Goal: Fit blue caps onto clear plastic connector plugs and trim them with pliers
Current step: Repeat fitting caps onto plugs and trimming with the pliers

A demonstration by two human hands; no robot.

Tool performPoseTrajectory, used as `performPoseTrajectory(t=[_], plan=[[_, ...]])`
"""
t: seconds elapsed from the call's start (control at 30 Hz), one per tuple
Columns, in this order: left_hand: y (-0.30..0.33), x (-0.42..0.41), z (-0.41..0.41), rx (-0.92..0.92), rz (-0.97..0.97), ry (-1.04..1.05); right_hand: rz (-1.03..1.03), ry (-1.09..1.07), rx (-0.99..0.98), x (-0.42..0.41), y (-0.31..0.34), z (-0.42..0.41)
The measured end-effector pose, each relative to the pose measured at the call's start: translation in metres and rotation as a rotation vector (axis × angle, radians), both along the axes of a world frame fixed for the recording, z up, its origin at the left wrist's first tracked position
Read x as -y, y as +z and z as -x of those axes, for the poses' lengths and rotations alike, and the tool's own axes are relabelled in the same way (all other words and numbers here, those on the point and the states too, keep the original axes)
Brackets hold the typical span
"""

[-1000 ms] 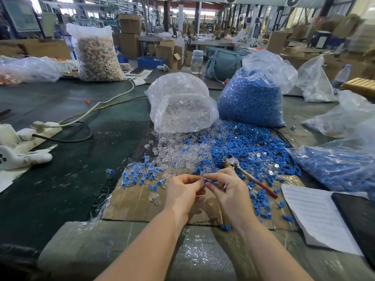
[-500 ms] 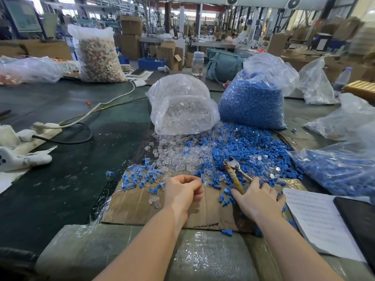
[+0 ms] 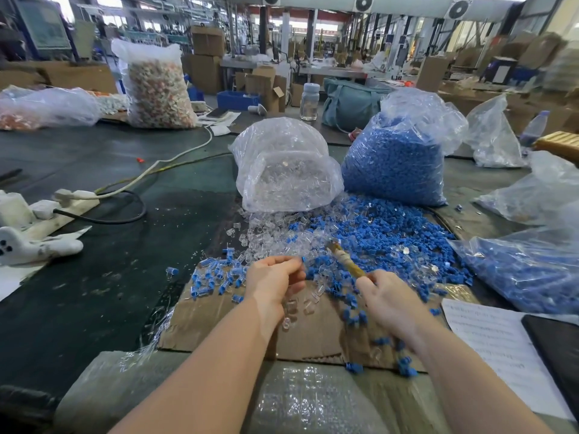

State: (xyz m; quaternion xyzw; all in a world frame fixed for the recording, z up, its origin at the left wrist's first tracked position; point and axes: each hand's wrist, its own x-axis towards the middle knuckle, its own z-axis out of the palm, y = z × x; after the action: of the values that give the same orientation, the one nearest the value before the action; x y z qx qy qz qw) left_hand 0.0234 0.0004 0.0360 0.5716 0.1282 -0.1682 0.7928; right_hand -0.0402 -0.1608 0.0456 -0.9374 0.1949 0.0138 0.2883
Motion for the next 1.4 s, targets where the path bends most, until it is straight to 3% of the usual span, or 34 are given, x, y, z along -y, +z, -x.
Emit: performPoseTrajectory(t=[0.13, 0.27, 0.6, 1.07, 1.4], plan=[[0.005, 0.001, -0.01, -0.022, 0.036, 0.041, -0.516, 0.033, -0.096, -0.015, 0.02, 0.008], [0.006, -0.002, -0.016, -0.029, 0.028, 0.093, -0.709, 0.054, -0.142, -0.022, 0.026, 0.01], [0.003, -0.004, -0.019, 0.022, -0.07, 0.185, -0.676, 0.169, -0.237, -0.028, 0.03, 0.014], [0.005, -0.003, -0.017, 0.072, -0.169, 0.191, -0.683, 0.243, -0.224, -0.033, 0.037, 0.017], [0.005, -0.003, -0.018, -0.012, -0.08, 0.154, -0.605, 0.264, -0.186, -0.034, 0.033, 0.014]])
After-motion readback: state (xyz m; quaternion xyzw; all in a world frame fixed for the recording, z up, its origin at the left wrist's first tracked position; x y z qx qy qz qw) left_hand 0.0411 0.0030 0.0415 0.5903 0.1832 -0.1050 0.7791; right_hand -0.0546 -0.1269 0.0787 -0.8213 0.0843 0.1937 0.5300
